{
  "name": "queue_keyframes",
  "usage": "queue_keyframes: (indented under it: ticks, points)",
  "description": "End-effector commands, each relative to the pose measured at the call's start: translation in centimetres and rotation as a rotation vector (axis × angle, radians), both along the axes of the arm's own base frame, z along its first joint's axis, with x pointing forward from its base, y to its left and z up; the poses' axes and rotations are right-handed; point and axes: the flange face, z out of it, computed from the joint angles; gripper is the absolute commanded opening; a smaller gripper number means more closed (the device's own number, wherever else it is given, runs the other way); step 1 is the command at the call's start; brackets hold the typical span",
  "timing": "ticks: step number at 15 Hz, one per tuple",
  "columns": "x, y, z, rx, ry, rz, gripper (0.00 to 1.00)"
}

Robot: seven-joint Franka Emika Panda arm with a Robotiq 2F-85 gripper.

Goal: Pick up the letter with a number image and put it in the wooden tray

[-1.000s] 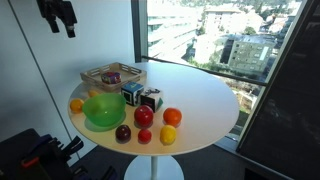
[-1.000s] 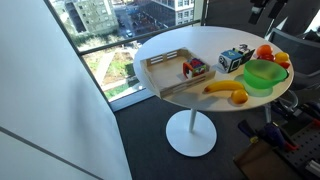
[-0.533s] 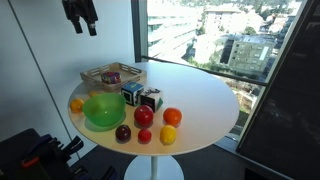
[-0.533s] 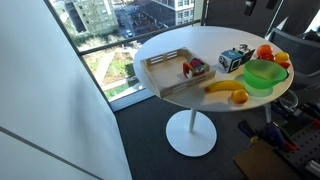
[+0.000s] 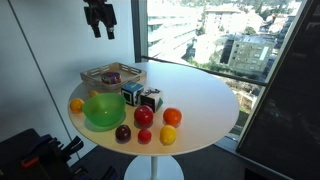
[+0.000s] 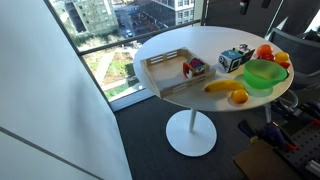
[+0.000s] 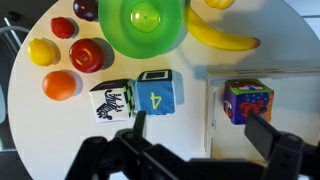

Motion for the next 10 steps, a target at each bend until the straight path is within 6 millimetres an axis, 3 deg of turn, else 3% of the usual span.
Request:
queue_keyframes:
  ticks: [1,5,10]
  points:
    - [1.9,-1.5,-0.2,-0.004,0.027,0.021,1.00]
    - [2.8,-3.0,-0.6,-0.019,0.032,0.014,1.00]
    - [2.4,-2.8,-0.9,-0.004,0.023,-0.004,1.00]
